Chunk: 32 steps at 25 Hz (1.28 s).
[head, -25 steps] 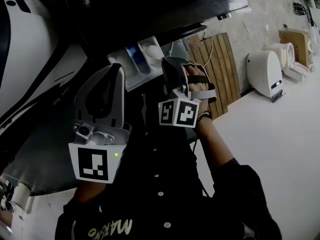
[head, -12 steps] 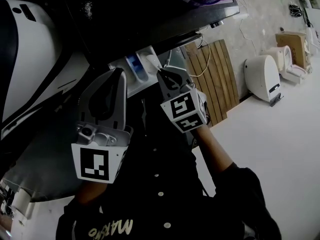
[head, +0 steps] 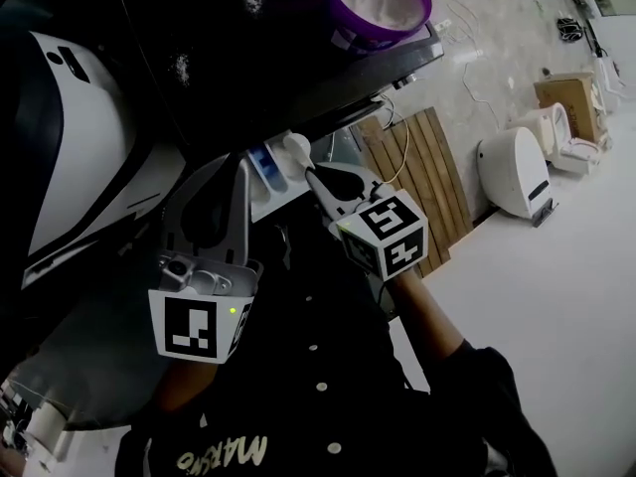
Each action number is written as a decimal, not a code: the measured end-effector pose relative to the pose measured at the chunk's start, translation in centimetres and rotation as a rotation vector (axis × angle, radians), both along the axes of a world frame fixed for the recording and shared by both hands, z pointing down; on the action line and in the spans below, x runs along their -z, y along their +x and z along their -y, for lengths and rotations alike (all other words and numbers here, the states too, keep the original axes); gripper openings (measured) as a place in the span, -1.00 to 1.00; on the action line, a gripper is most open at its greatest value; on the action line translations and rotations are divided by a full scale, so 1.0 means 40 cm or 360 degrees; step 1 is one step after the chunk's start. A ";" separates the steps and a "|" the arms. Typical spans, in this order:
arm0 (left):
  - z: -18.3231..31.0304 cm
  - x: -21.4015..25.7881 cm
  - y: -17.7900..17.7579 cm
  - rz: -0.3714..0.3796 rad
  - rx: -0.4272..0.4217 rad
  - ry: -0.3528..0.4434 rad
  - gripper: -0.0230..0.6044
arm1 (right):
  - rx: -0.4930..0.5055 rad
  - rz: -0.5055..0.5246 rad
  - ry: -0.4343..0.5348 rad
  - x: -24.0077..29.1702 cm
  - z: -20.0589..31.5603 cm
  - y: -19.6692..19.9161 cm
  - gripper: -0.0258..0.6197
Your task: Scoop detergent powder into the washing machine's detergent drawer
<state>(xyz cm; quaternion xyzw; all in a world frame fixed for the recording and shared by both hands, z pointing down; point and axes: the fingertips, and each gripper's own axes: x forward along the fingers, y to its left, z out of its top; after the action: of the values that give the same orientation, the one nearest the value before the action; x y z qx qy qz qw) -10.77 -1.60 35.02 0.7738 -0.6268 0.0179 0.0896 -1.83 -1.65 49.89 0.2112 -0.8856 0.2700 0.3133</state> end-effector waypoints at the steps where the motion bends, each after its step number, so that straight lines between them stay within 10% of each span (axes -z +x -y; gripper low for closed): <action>1: 0.008 0.020 0.000 0.0016 -0.0002 0.0038 -0.88 | -0.0003 0.0019 0.0014 0.025 0.007 0.003 -0.82; 17: 0.130 0.219 0.040 0.0091 -0.0042 0.0329 -0.88 | -0.0077 0.0272 0.0321 0.356 0.249 0.032 -0.82; 32: 0.204 0.208 0.020 0.0150 0.0066 0.0261 -0.88 | -0.0033 -0.0146 0.0382 0.263 0.591 0.164 -0.82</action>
<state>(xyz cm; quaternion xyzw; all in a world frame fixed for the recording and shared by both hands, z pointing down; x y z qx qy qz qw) -9.96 -9.76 26.69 0.7636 -0.6457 0.0009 -0.0033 4.73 -25.30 39.37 0.2685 -0.8940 0.1555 0.3232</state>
